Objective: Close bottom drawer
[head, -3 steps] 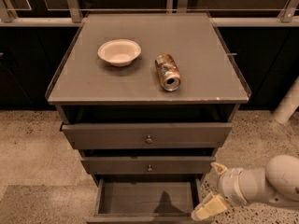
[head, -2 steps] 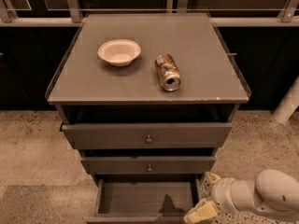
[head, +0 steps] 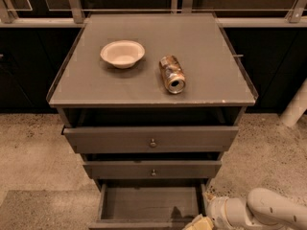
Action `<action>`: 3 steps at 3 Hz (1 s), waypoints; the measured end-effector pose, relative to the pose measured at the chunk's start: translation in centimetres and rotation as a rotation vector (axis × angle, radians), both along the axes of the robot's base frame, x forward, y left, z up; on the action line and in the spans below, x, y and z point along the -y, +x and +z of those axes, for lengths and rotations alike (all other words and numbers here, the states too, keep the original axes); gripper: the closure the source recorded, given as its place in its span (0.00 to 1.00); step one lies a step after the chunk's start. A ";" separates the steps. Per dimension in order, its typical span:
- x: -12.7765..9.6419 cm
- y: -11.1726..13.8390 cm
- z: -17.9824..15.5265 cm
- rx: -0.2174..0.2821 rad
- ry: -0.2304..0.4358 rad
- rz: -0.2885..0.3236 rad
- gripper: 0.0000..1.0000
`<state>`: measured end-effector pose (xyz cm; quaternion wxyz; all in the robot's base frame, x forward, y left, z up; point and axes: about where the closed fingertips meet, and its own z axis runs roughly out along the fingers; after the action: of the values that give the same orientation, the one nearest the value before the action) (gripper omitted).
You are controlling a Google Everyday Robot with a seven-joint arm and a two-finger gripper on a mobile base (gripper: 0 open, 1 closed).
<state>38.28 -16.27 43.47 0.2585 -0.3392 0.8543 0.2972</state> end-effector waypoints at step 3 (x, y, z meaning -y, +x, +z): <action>-0.3 -0.3 -0.5 -0.010 0.008 0.001 0.41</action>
Offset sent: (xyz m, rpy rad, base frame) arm -0.0027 0.0024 -0.0051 0.0079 0.0098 0.0006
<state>38.01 -16.02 42.96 0.2555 -0.3369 0.8542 0.3024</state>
